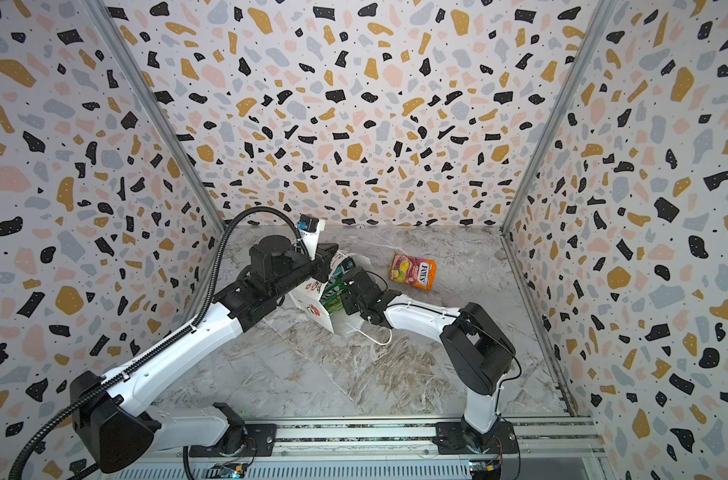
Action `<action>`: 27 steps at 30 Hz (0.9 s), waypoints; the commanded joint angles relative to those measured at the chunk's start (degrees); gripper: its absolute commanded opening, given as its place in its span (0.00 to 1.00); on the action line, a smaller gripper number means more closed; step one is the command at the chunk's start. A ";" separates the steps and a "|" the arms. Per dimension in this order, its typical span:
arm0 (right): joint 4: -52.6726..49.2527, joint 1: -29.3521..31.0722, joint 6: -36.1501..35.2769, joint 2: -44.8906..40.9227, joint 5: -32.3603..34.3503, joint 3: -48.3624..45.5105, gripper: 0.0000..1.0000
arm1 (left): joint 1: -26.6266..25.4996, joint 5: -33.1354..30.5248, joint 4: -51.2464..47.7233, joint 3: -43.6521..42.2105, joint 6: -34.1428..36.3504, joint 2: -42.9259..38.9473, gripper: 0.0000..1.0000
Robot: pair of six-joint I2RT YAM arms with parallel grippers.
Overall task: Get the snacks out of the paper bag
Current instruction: 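Lower the right gripper into the bag beside the upright teal packet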
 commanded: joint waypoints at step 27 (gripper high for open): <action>3.61 -4.79 -0.97 9.69 -5.22 9.92 0.39 | -0.14 5.57 1.32 0.26 3.19 -1.08 0.00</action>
